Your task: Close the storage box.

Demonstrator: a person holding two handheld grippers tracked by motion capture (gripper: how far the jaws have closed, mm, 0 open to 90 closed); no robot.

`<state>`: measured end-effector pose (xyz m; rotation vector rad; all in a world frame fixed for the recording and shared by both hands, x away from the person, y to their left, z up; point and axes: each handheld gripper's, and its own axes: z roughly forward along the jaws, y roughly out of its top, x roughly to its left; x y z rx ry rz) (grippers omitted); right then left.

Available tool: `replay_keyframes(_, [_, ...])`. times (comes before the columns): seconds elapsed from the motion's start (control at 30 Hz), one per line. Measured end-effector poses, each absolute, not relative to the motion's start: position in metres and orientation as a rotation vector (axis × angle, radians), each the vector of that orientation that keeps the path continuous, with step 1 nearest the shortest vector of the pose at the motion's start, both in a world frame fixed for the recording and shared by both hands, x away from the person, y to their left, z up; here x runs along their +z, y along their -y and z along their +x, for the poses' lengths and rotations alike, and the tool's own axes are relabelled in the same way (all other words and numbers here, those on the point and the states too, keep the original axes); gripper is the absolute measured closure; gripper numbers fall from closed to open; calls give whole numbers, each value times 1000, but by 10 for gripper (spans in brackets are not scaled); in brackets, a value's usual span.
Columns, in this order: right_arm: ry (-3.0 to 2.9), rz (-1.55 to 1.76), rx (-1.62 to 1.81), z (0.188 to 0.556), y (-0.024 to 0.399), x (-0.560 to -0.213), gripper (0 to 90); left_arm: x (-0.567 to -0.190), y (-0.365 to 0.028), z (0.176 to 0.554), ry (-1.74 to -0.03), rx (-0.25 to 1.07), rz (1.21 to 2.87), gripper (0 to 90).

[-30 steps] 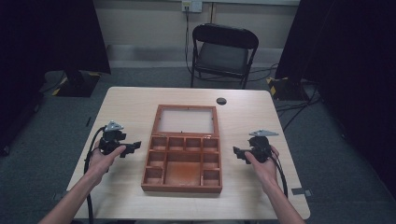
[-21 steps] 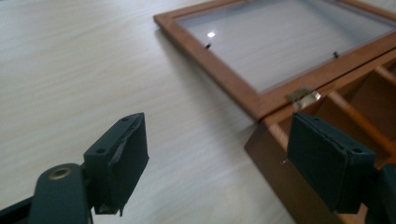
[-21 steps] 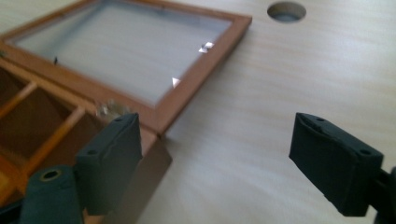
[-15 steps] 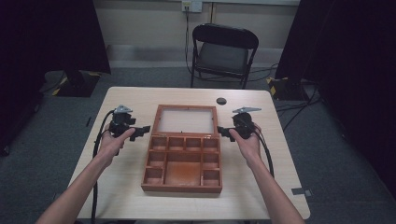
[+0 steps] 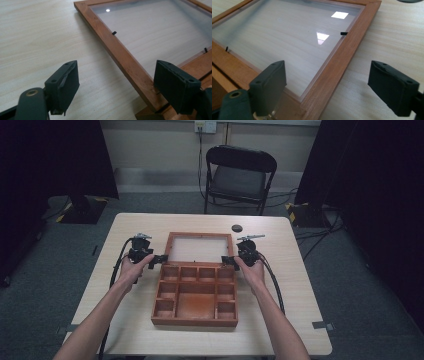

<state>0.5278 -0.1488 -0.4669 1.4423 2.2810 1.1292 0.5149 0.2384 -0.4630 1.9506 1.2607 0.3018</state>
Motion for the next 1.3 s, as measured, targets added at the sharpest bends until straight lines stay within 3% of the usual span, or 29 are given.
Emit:
replay_keyframes(0.5, [-2292, 1555, 1220, 537, 147, -475, 127, -468, -219, 527, -1273, 231, 1965, 142])
replay_keyframes(1.3, [-2327, 1679, 1318, 548, 130, -487, 60, -472, -207, 543, -1266, 109, 1978, 133])
